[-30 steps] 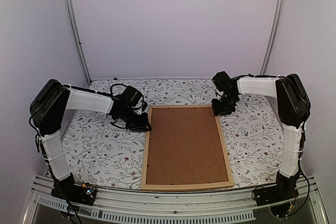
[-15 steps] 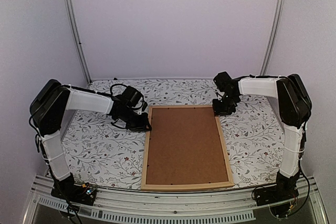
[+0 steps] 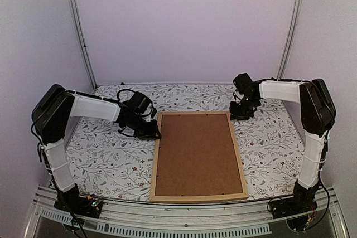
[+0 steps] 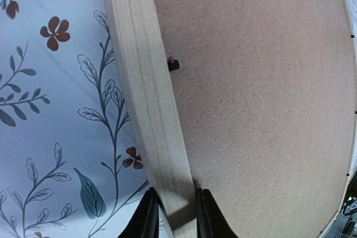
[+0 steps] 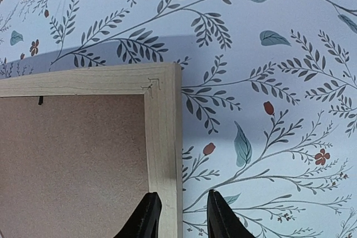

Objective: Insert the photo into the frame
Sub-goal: Press the fastener onto the frame body.

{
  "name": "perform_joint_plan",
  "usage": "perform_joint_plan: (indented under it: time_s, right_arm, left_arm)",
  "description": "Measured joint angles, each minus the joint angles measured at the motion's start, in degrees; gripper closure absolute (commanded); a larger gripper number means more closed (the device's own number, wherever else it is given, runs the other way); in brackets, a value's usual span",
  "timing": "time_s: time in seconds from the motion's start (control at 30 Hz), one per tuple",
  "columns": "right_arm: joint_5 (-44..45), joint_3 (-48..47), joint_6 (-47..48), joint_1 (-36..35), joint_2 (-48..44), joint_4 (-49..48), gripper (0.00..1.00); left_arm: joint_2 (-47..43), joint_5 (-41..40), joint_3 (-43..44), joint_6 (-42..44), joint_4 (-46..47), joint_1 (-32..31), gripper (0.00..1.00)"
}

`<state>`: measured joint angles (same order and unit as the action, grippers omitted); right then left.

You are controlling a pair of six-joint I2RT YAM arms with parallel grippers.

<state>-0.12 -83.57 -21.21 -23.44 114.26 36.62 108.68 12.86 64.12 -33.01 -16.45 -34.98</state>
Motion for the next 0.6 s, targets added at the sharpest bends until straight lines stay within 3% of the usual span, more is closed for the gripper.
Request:
perform_joint_plan:
  time_s: [0.6]
  right_arm:
    - [0.9, 0.9, 0.5, -0.3, 1.1, 0.4, 0.69]
  left_arm:
    - [0.0, 0.0, -0.1, 0.0, 0.1, 0.0, 0.82]
